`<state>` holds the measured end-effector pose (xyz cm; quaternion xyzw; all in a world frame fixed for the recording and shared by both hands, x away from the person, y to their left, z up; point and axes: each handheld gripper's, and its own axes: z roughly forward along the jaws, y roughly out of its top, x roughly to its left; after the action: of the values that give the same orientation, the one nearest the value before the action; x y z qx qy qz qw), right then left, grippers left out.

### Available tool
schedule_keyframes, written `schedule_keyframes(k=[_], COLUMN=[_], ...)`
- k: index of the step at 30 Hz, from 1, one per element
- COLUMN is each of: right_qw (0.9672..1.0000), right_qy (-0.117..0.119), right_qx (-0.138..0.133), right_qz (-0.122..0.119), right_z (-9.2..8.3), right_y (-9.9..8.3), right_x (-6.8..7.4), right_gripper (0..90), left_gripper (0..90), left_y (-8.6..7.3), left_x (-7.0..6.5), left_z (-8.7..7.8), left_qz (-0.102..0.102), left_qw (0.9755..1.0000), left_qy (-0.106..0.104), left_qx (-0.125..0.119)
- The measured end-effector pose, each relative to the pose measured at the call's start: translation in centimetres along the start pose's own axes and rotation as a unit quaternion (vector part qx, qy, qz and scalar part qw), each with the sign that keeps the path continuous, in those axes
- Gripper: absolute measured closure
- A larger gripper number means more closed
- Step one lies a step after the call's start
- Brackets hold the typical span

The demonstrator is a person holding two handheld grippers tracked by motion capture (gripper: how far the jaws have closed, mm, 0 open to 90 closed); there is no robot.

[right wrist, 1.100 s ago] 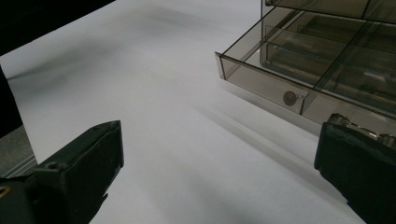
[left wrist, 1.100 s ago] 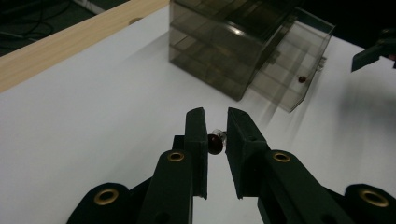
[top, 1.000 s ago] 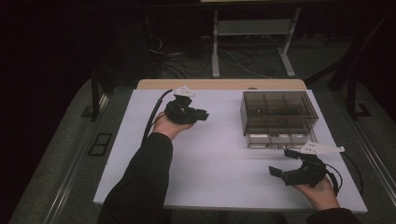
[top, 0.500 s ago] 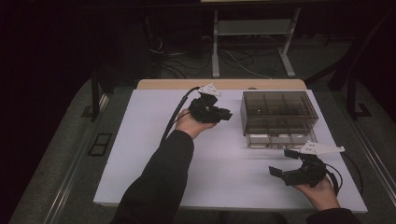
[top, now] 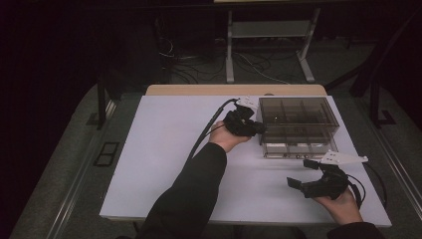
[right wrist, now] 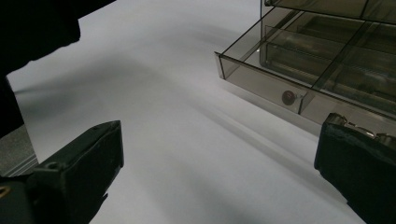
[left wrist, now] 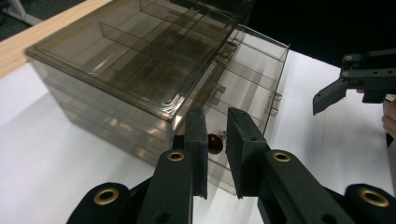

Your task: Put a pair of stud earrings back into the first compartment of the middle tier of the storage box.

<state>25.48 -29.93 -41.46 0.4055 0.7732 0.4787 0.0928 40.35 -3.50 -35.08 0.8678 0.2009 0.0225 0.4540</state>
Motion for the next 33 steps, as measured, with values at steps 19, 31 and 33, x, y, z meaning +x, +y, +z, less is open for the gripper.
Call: schedule_keyframes(k=[19,31,33], right_qw=[1.0000,1.0000,1.0000], right_qy=[0.001,-0.002,-0.002], right_qx=[0.002,0.002,0.002], right_qz=[0.001,0.001,0.001], right_z=[-0.1,-0.2,-0.2], right_y=[0.0,-0.1,-0.1], right_x=[0.0,0.0,0.0], right_gripper=[0.7,0.7,0.7], left_gripper=[77.0,40.5,33.6], left_y=[-0.9,-0.9,-1.0], left_x=[-0.5,-0.3,-0.2], left_z=[4.9,3.6,3.0], left_qz=[-0.005,-0.013,-0.011], left_qw=[0.9997,0.9992,0.9992], left_qy=[-0.018,-0.035,-0.036], left_qx=[0.017,0.015,0.010])
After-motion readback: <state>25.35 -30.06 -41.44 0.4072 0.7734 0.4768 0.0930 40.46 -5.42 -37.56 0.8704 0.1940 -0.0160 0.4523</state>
